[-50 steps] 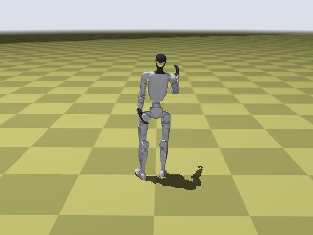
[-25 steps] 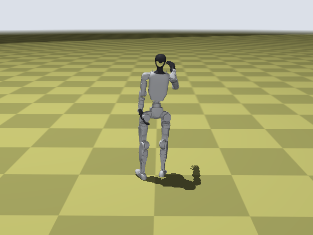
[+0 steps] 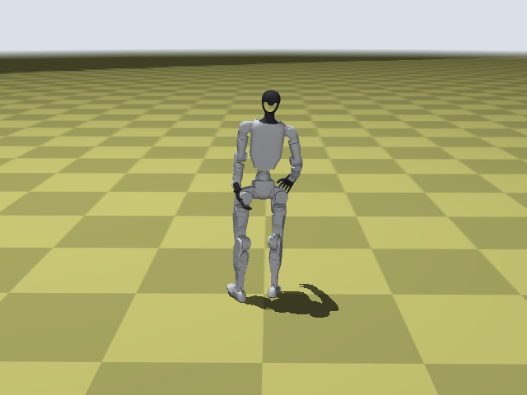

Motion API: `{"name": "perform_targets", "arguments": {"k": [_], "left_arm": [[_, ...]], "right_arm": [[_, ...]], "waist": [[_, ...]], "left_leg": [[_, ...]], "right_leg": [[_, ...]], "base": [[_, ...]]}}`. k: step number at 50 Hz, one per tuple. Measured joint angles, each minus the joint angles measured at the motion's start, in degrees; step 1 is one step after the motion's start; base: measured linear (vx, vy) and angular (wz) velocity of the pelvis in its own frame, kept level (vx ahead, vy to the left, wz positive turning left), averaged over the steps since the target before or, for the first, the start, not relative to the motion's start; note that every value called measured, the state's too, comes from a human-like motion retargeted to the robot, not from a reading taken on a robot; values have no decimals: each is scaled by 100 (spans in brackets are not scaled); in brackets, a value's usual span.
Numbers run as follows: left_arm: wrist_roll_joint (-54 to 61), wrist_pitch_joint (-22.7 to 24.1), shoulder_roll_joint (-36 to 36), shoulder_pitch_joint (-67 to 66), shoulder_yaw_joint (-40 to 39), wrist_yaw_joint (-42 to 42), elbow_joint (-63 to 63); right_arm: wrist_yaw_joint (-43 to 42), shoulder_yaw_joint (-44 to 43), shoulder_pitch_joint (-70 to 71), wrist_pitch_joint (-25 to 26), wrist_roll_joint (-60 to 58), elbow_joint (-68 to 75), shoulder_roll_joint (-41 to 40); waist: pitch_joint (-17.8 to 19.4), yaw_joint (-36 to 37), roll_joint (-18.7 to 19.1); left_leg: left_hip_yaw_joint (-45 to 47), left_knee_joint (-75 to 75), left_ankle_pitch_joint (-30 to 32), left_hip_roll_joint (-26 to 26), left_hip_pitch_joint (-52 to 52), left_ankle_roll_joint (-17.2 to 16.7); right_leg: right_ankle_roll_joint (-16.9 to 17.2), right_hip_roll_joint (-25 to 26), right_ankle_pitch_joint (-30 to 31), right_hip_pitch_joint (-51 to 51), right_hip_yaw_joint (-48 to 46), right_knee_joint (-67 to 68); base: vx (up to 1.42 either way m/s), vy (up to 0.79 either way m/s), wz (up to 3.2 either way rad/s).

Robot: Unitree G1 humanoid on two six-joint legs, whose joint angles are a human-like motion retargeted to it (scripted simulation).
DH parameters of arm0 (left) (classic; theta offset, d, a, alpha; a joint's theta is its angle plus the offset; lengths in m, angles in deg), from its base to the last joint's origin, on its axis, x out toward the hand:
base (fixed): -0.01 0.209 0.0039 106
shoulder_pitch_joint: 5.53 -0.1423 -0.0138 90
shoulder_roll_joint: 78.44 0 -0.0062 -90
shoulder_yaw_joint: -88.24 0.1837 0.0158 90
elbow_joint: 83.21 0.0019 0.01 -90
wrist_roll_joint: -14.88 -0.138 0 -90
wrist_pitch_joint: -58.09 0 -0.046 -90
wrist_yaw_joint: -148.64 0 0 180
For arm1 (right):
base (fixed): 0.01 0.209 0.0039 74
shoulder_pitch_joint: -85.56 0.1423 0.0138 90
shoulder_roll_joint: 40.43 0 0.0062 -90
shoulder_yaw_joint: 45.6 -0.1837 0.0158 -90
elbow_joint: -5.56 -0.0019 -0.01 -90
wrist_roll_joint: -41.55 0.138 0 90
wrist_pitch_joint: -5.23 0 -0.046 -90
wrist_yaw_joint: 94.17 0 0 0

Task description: In place motions

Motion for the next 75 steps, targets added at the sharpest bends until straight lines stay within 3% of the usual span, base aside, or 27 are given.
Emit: {"name": "perform_targets", "arguments": {"k": [5,12,16,20,25,31,39,40,42,45,47,50,52,53,57,60,62,65,67,71,73,75], "left_arm": [[86,128,-41,11,37,-154,-44],[618,678,-206,-218,-228,-908,-787],[1128,1203,-538,-422,-819,-814,-2210],[2036,1735,-613,-400,-980,-576,-4008],[2410,2030,325,72,-662,-1091,-6380],[1518,2254,2024,1393,-788,-2804,-8477],[146,2957,3472,3273,-778,-6308,-9602],[11,2938,3573,3440,-761,-6522,-9649],[14,2300,3669,3742,-748,-5984,-9605],[83,656,3674,4174,-736,-3965,-9436],[-39,-149,3699,4330,-713,-2653,-9227],[-232,-585,3746,4330,-649,-2127,-9095],[-321,-77,3789,4159,-677,-2807,-9280],[-407,393,3804,4029,-703,-3387,-9391],[-1563,2357,3692,3321,-870,-6567,-9898],[-2514,2992,3500,2574,-979,-8104,-10178],[-2582,3115,3181,2052,-827,-8078,-10144],[-2251,2940,2478,1274,-508,-7280,-9808],[-2151,2335,2027,859,-466,-6000,-9509],[-2065,616,1523,512,-561,-3058,-9035],[-1790,170,1494,502,-600,-2082,-8986],[-1361,47,1575,552,-645,-1701,-9082]], "right_arm": [[715,165,55,1026,-858,2176,-383],[1302,-136,113,1921,-495,3786,-848],[2103,-612,243,2248,566,4189,-944],[2231,-681,356,2317,1087,4363,-828],[2103,-542,332,2290,650,4387,-692],[1996,-516,186,2342,393,4460,-670],[1910,-473,214,2452,249,4475,-736],[1929,-458,221,2456,196,4466,-730],[1980,-429,240,2451,168,4459,-717],[2070,-450,269,2446,191,4478,-685],[2101,-508,263,2450,231,4508,-659],[2126,-604,247,2445,334,4539,-640],[2145,-676,274,2448,402,4547,-636],[2140,-704,286,2451,432,4554,-637],[2088,-775,317,2463,499,4612,-654],[2068,-827,329,2506,458,4631,-680],[2054,-811,343,2514,438,4625,-698],[2037,-768,362,2524,372,4609,-717],[2049,-756,358,2528,341,4608,-707],[2093,-740,351,2484,424,4607,-696],[2118,-766,337,2449,467,4602,-686],[2136,-809,319,2423,495,4602,-669]], "waist": [[52,132,50],[115,285,-4],[125,298,15],[139,335,28],[34,942,-21],[-216,1417,-28],[-448,1187,86],[-476,1129,113],[-508,1039,159],[-534,1031,201],[-568,1089,218],[-587,1149,231],[-567,1186,230],[-554,1204,227],[-503,1334,188],[-489,1421,167],[-470,1399,158],[-442,1348,162],[-431,1350,172],[-344,1406,132],[-313,1457,99],[-317,1511,77]], "left_leg": [[127,-20,12,10,12,18],[287,-46,34,-9,68,38],[303,-58,33,1,79,42],[331,-61,33,15,102,45],[849,-54,-14,113,165,-7],[1188,-37,-45,202,128,-41],[1014,-18,-34,248,2,-34],[987,-17,-34,247,-12,-31],[959,-14,-36,245,-24,-26],[989,-7,-45,250,-21,-26],[1043,-6,-52,251,-13,-27],[1106,-16,-57,252,7,-31],[1148,-15,-63,248,4,-30],[1167,-15,-67,243,6,-29],[1262,-29,-78,216,39,-32],[1308,-40,-83,194,50,-32],[1297,-47,-83,173,59,-29],[1270,-56,-82,156,74,-24],[1266,-59,-80,156,85,-22],[1273,-59,-67,159,128,-24],[1263,-58,-59,155,139,-25],[1242,-58,-52,155,126,-26]], "right_leg": [[-13,23,22,-54,153,14],[-44,36,44,-67,305,23],[-30,44,58,-59,334,3],[-24,46,63,-63,365,24],[72,30,-44,-138,884,168],[97,109,-138,-187,1200,196],[118,123,-102,-260,1037,171],[112,129,-92,-275,1009,165],[105,136,-81,-289,983,160],[103,145,-88,-289,1012,162],[100,156,-98,-284,1057,158],[105,163,-106,-269,1113,148],[105,162,-110,-287,1153,156],[106,160,-113,-291,1174,159],[103,158,-133,-271,1282,150],[100,154,-138,-264,1344,134],[94,147,-131,-254,1341,118],[98,133,-118,-247,1330,115],[113,116,-120,-249,1333,132],[154,62,-137,-218,1344,183],[162,44,-141,-196,1327,189],[170,31,-144,-197,1306,195]], "base": [[-1,6,-26],[0,1,-14],[0,0,0],[0,0,0],[-2,-4,-80],[0,-2,-46],[2,3,15],[3,5,15],[0,0,0],[0,1,-6],[1,1,-20],[1,0,-6],[0,0,-9],[0,0,-19],[-1,-1,-21],[0,0,-6],[0,0,0],[0,0,0],[0,0,0],[0,0,0],[0,0,0],[0,0,0]]}}
